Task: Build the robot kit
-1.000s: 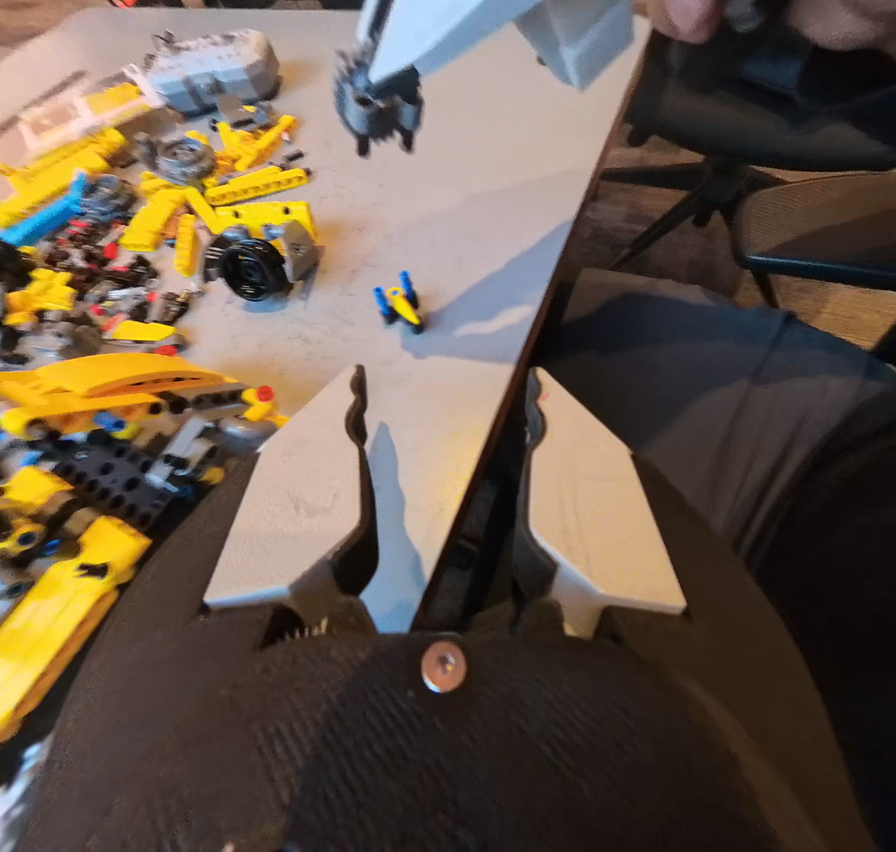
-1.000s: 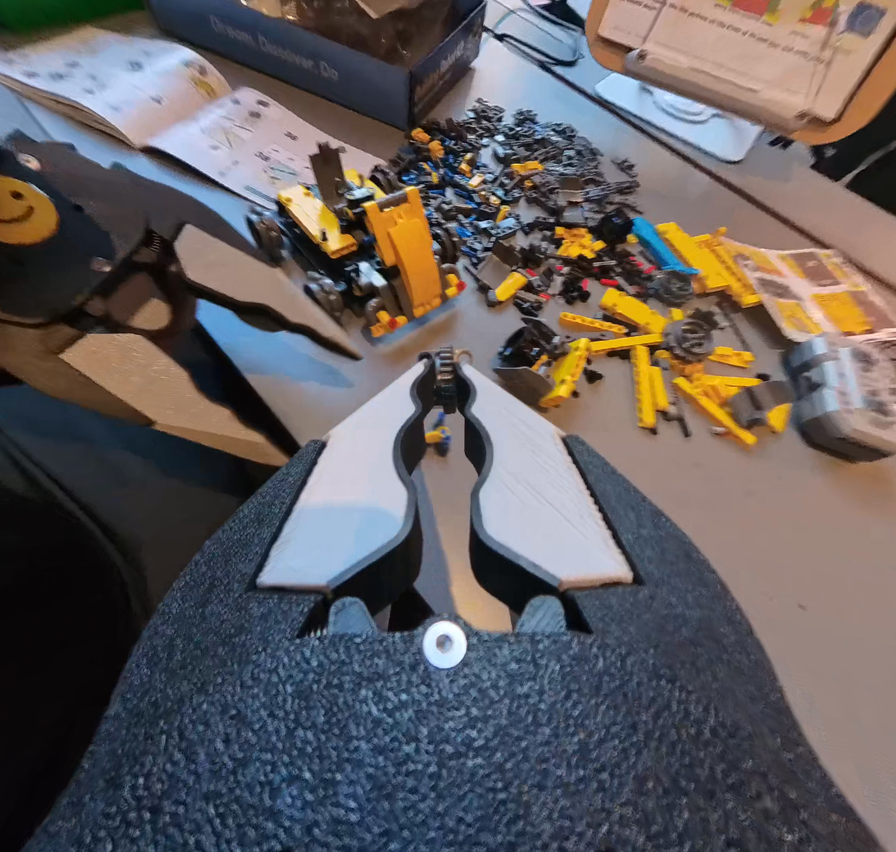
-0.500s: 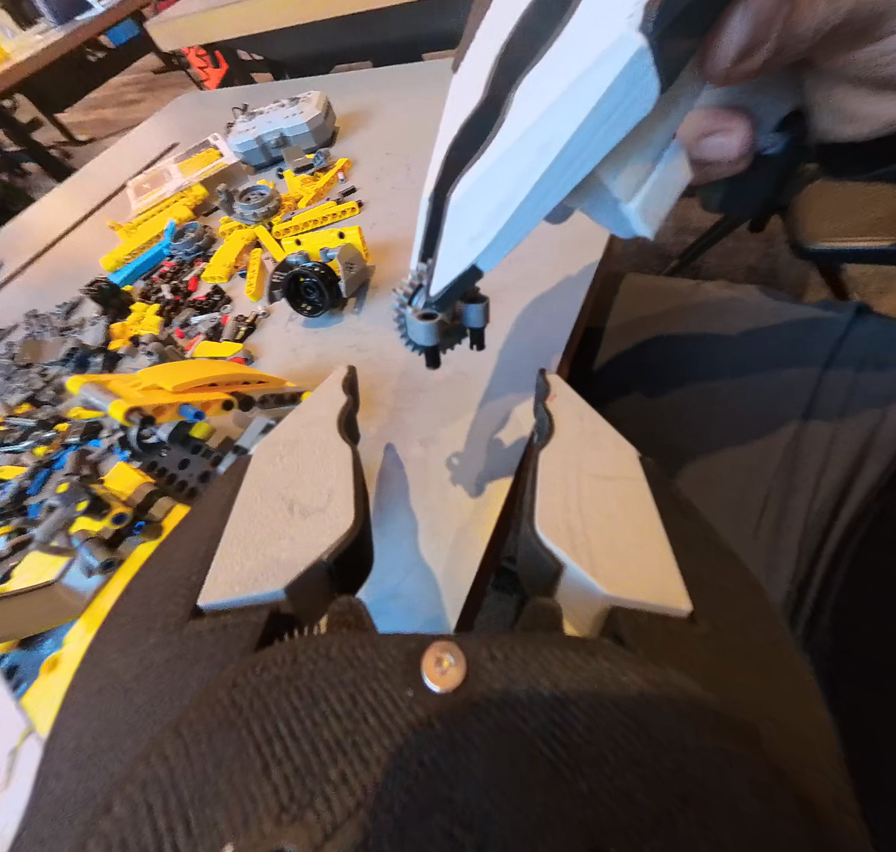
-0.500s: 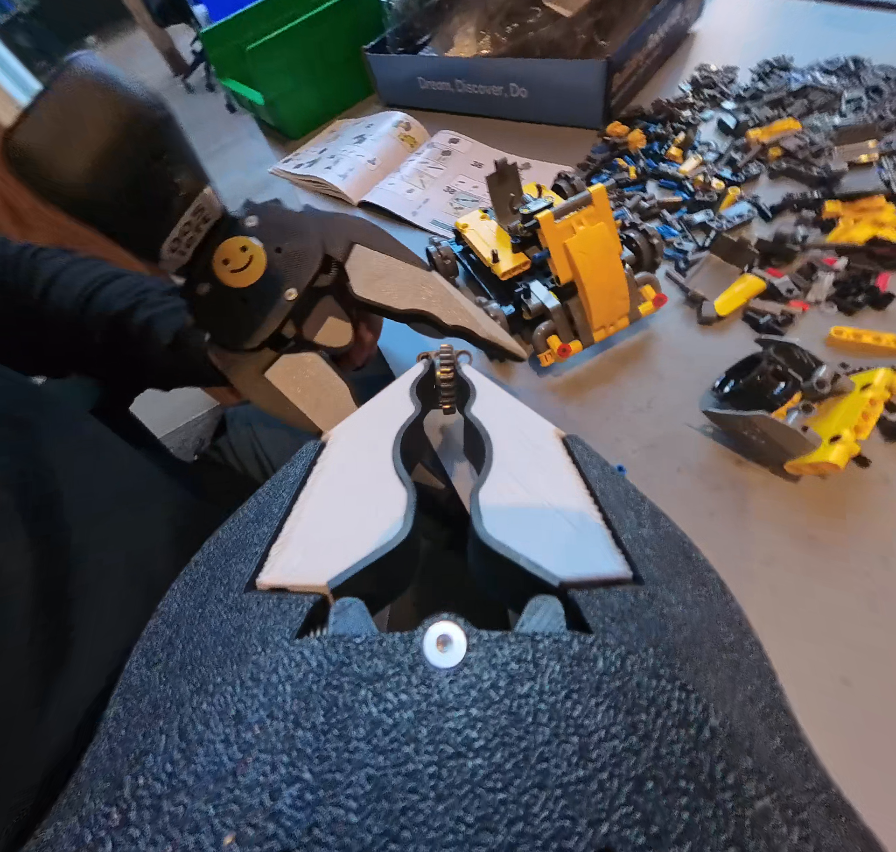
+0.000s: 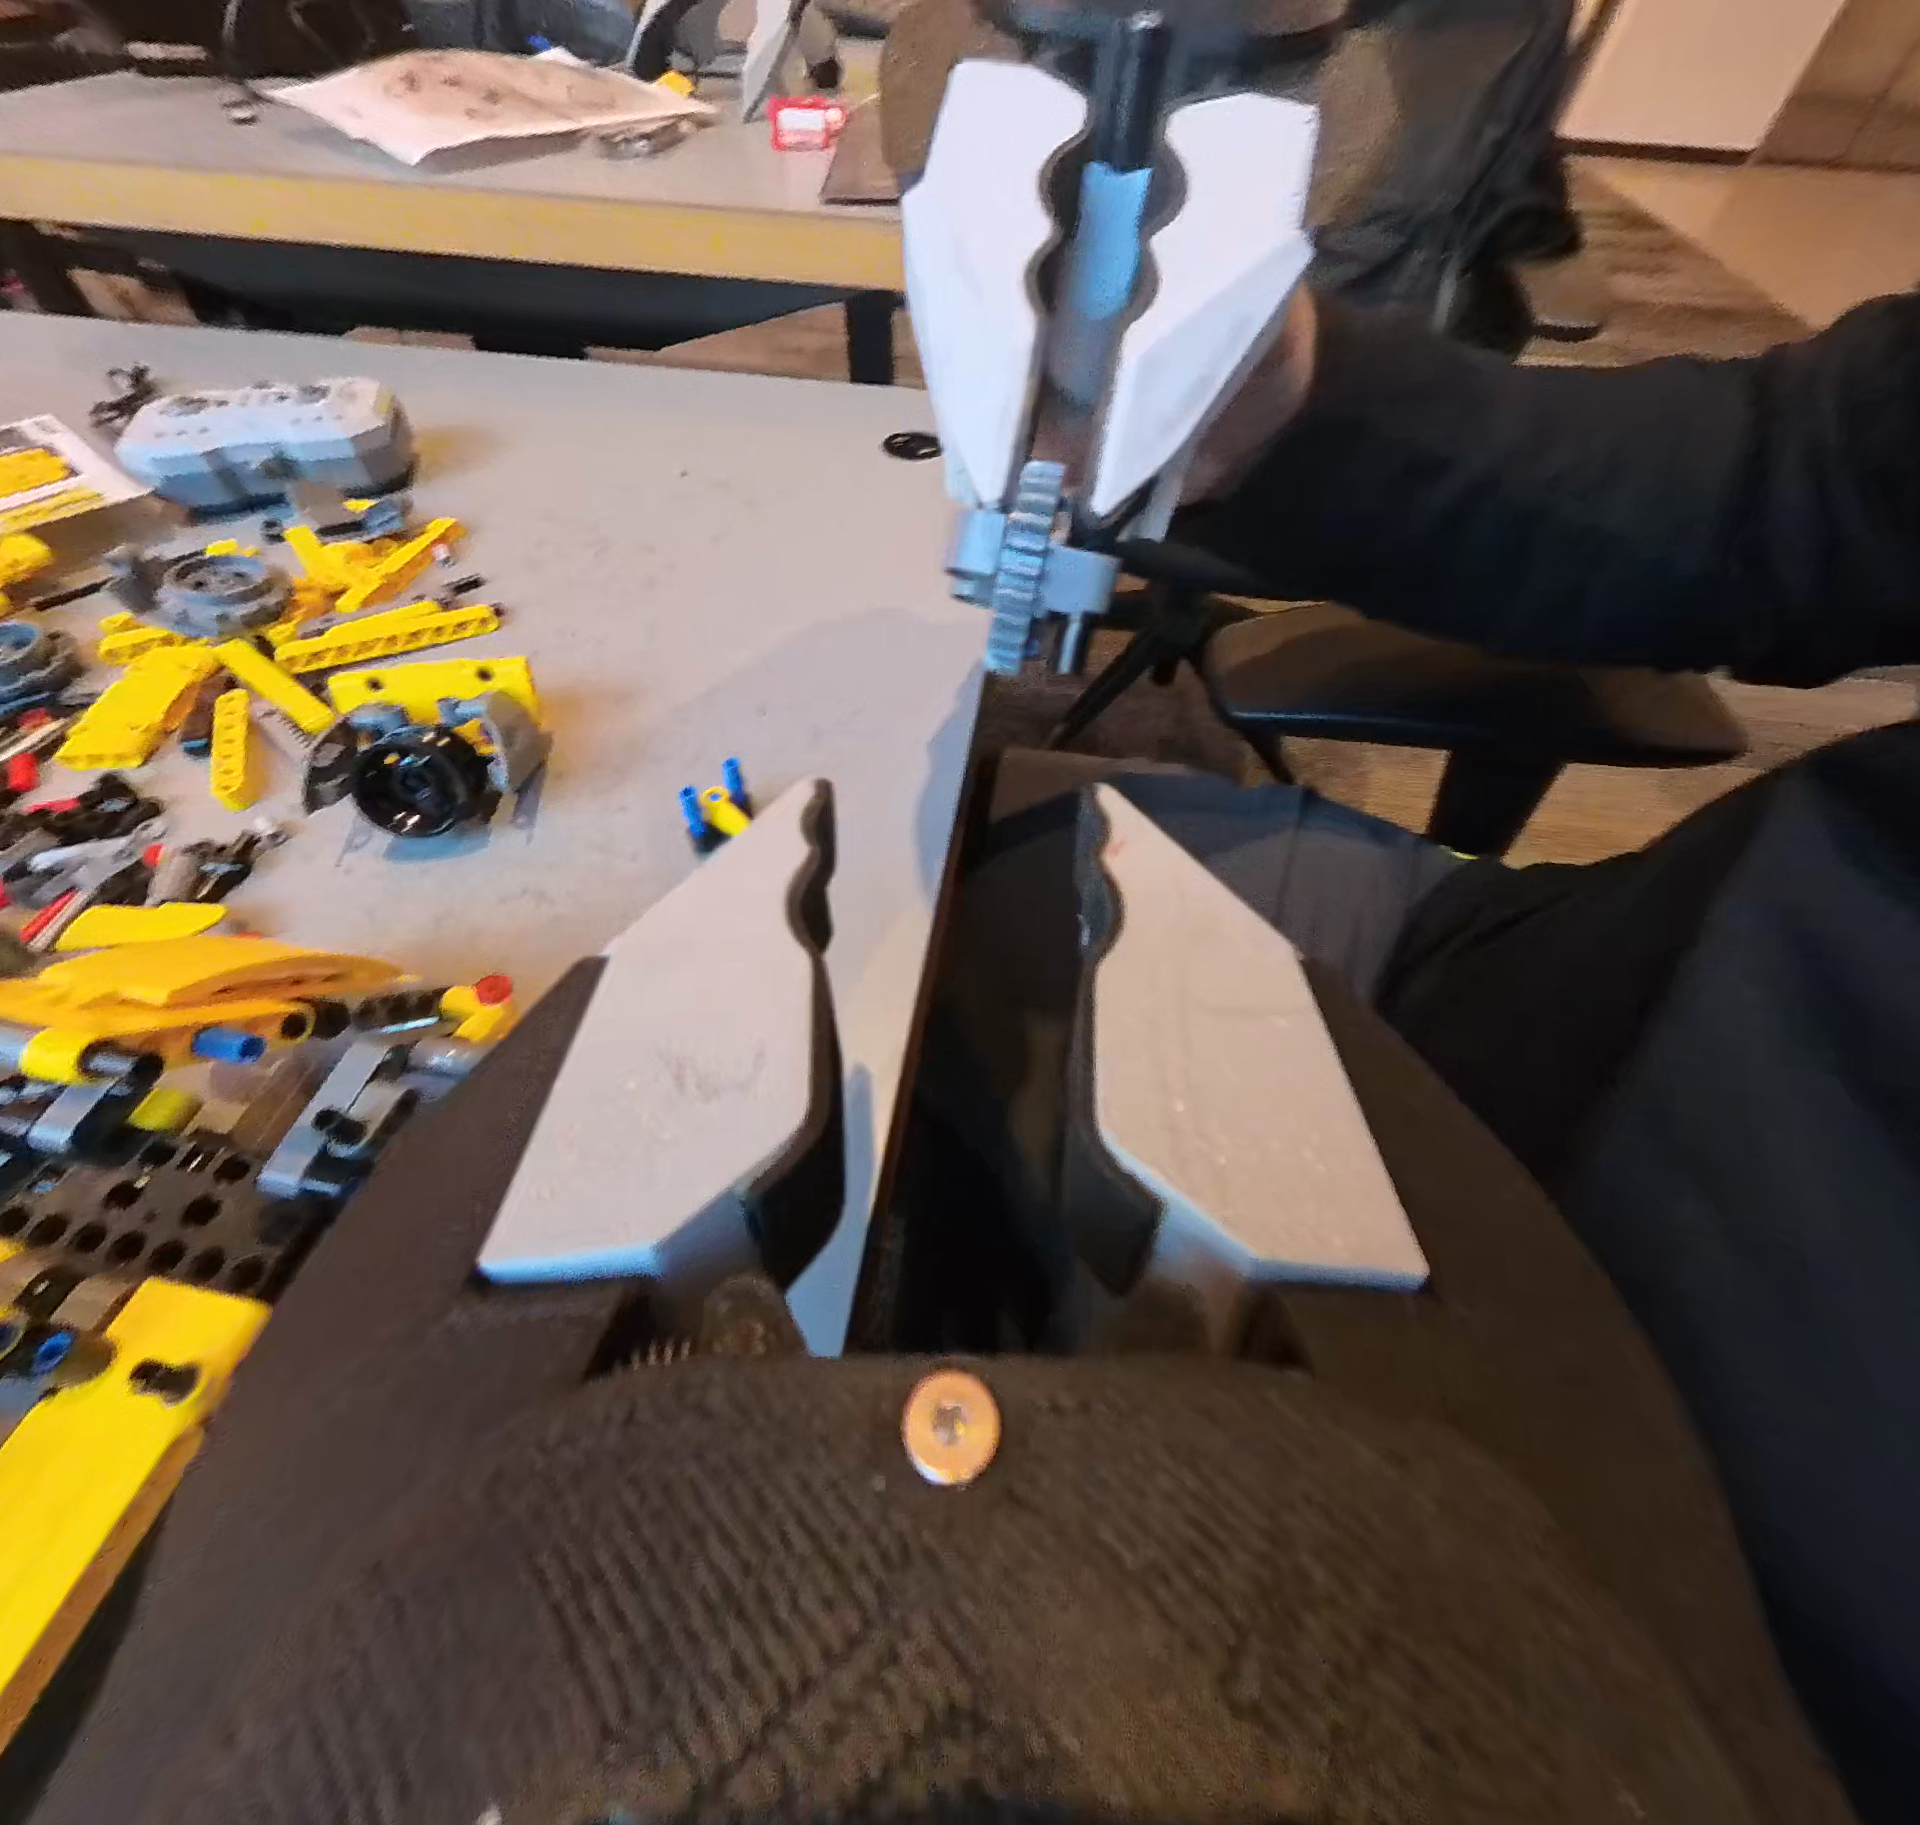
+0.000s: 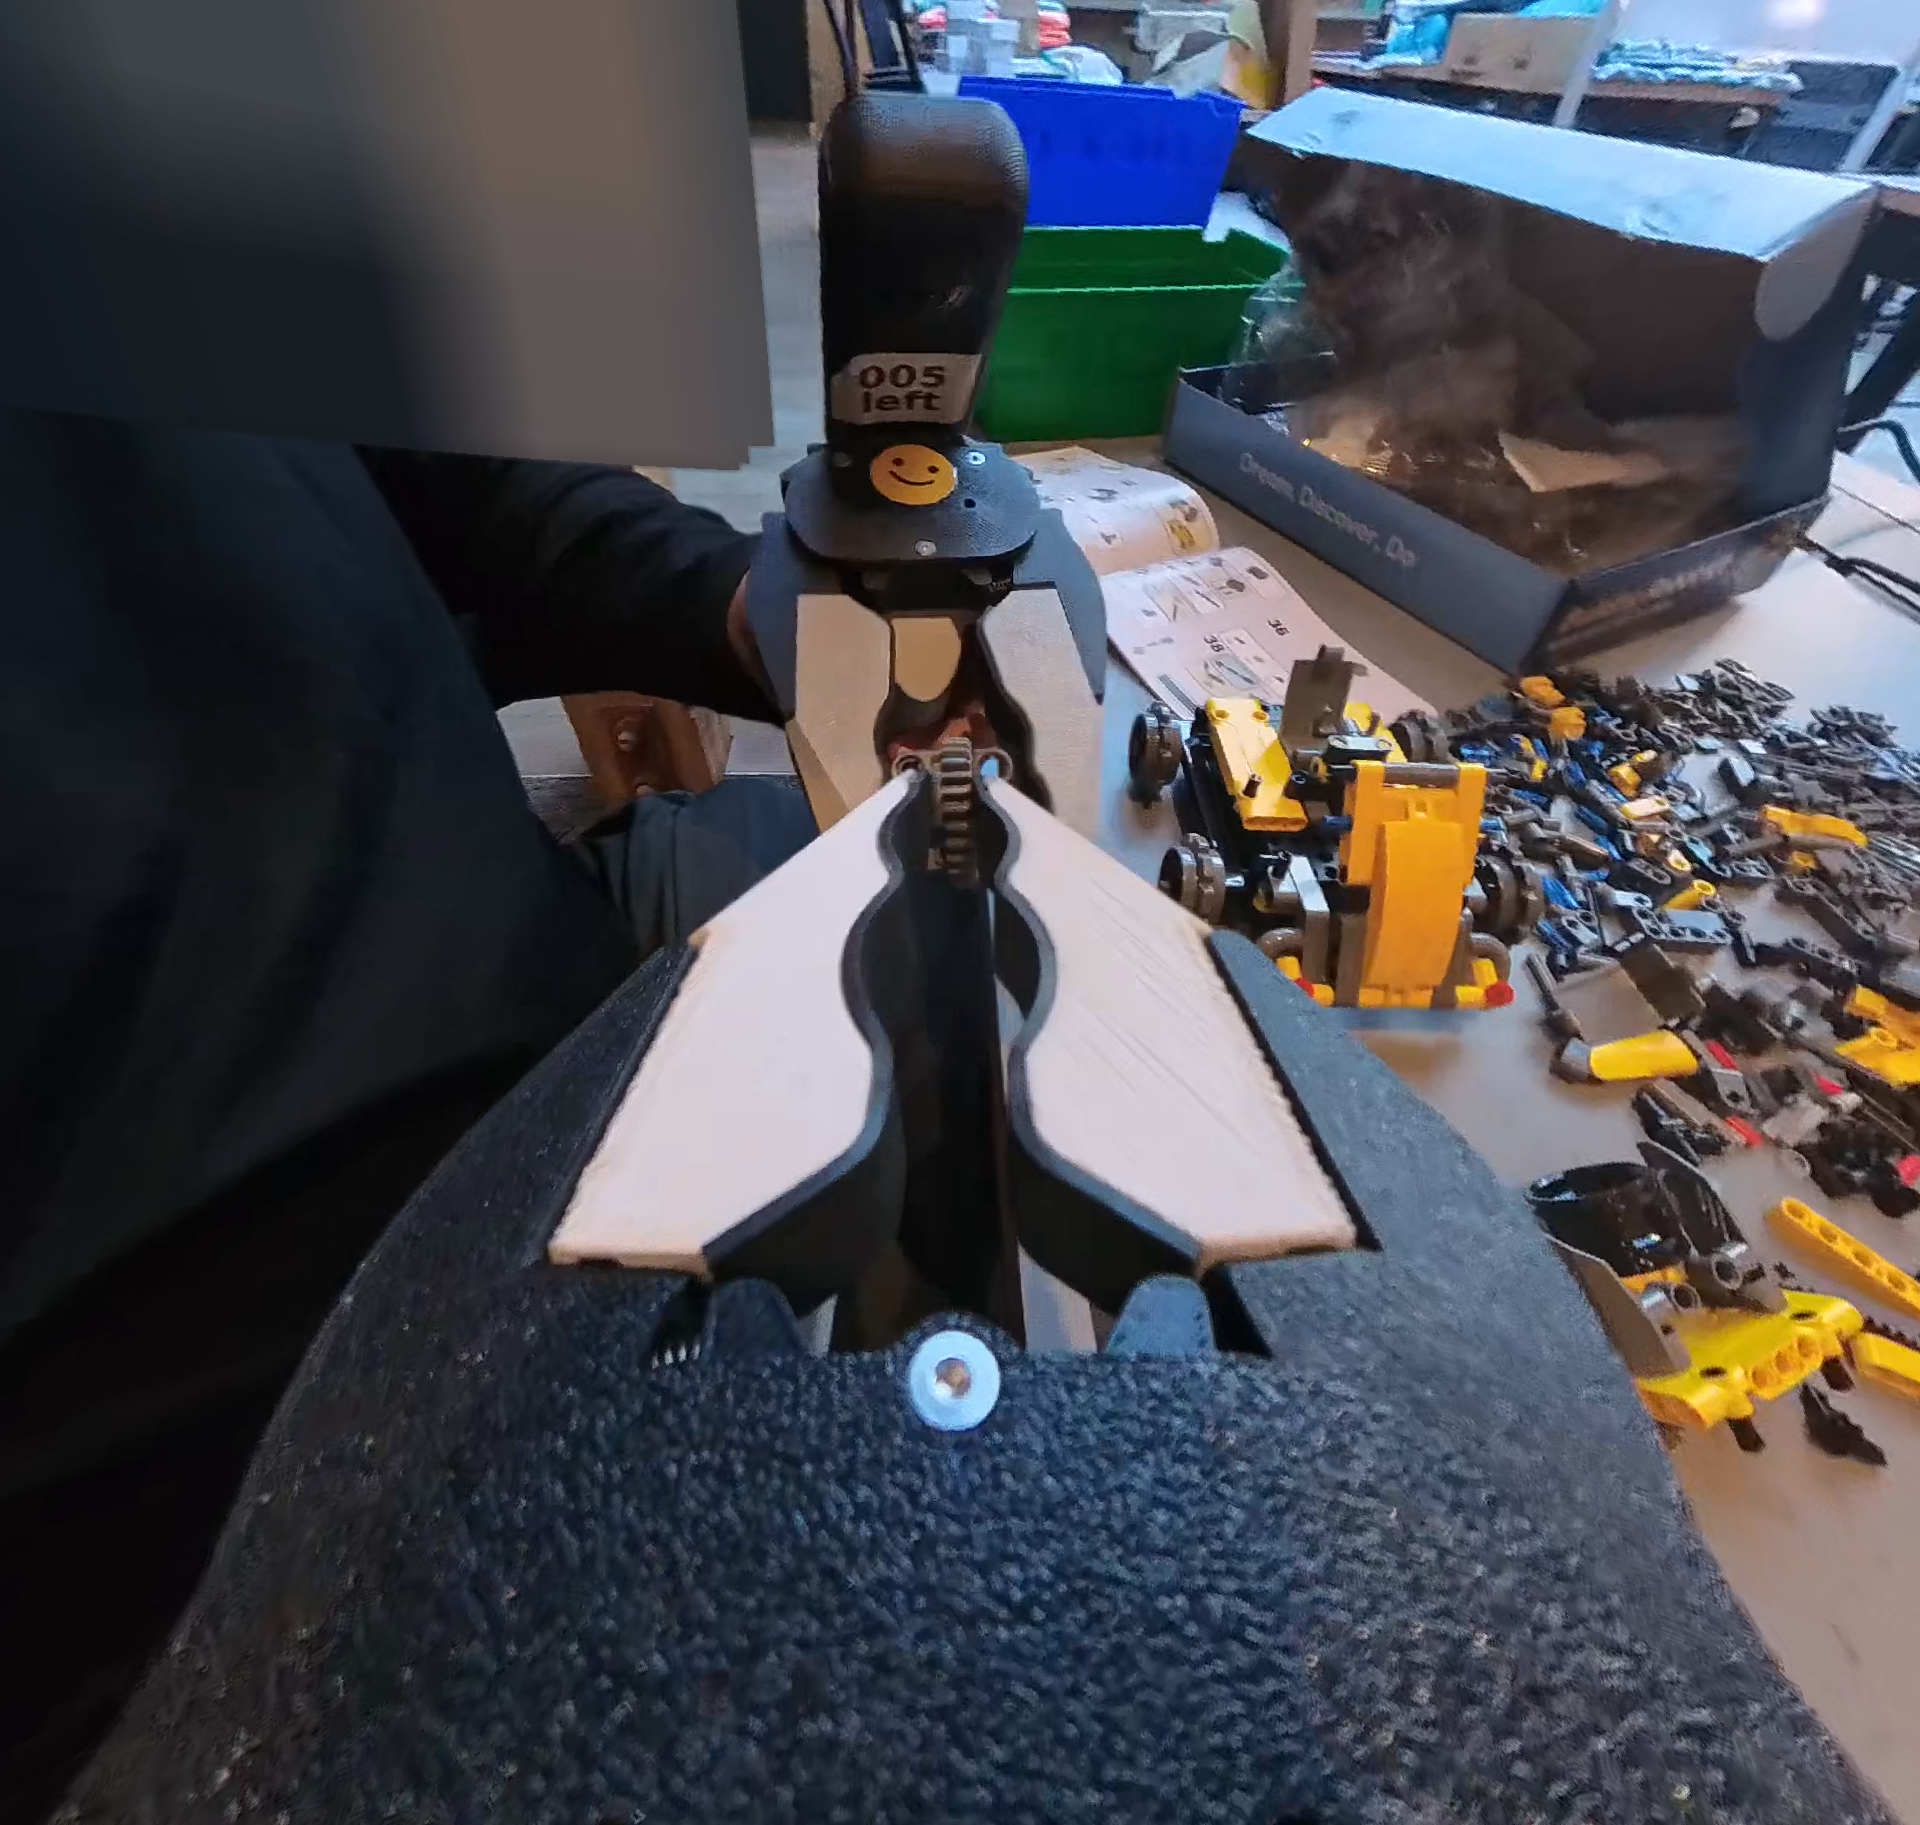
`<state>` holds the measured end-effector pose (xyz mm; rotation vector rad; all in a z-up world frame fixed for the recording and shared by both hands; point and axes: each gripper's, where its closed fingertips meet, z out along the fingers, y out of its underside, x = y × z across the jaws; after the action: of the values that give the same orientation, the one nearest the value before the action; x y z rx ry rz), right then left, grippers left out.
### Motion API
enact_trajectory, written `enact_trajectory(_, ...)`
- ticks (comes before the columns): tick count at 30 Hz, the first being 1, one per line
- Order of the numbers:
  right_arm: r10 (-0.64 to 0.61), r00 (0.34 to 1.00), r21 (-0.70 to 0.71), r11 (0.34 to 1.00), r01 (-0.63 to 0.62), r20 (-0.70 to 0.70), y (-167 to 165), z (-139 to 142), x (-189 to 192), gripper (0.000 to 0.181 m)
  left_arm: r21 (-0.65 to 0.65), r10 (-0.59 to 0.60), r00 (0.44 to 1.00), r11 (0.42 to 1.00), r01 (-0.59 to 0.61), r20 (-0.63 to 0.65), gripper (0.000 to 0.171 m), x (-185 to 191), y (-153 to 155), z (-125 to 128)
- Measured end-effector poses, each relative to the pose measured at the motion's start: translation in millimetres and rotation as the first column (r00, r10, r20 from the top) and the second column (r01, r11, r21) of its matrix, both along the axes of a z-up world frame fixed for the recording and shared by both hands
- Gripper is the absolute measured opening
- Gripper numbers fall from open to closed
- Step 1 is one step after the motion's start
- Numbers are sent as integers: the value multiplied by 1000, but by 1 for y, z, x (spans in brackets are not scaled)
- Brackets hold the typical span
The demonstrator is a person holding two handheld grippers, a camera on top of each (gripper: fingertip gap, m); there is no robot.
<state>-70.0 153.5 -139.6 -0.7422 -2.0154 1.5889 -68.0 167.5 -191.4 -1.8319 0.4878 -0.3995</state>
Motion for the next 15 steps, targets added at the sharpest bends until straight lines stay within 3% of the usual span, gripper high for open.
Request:
enact_trajectory(3,38,999,32,999,-37,-4,-1,-2,5,7,20,-72,997,997,72,19,31,11,-8,7)
enact_trajectory(10,222,975,44,974,-222,-7,-16,-2,31,7,40,-295,942,956,292,162,35,23,-30,24)
enact_trajectory(13,255,967,25,967,-255,9,-18,-5,33,7,142,-255,966,959,247,38,17,24,-32,33)
enact_trajectory(15,251,968,13,968,-252,9,-17,-6,31,7,134,-227,973,964,232,-53,14,26,-31,27)
